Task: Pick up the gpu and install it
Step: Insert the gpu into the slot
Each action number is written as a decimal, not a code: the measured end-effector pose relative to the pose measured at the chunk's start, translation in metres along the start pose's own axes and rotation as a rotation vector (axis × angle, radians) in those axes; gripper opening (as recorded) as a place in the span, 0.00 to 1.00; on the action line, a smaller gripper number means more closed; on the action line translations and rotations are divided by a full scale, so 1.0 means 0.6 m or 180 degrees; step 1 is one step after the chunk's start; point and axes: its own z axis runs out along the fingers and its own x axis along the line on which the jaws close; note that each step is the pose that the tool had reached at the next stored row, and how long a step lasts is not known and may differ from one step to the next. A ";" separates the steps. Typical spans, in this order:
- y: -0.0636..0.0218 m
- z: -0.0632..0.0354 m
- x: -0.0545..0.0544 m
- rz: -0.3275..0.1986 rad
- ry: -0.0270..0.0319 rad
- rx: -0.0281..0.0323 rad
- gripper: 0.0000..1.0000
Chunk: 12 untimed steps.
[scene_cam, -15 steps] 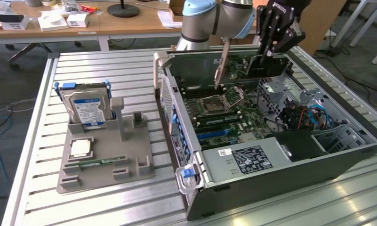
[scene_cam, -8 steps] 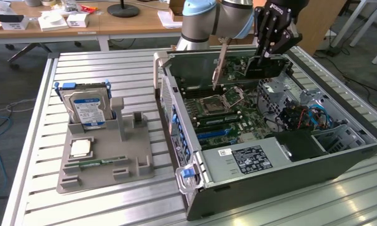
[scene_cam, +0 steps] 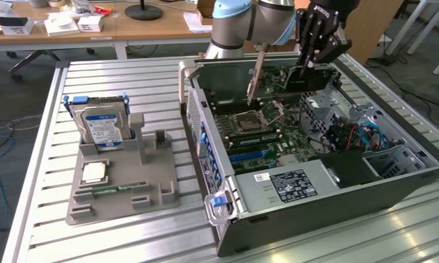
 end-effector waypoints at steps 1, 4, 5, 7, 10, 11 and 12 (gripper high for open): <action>0.000 0.001 0.000 0.0000 0.0001 0.0000 0.25; 0.000 0.004 0.000 0.0000 0.0000 0.0000 0.25; 0.000 0.005 0.000 0.0000 0.0001 0.0000 0.25; 0.000 0.008 0.000 0.0000 0.0001 0.0000 0.25; 0.000 0.011 0.000 0.0000 0.0001 0.0000 0.25; 0.000 0.012 0.000 0.0000 0.0001 0.0000 0.25; 0.000 0.013 0.000 0.0000 0.0001 0.0000 0.25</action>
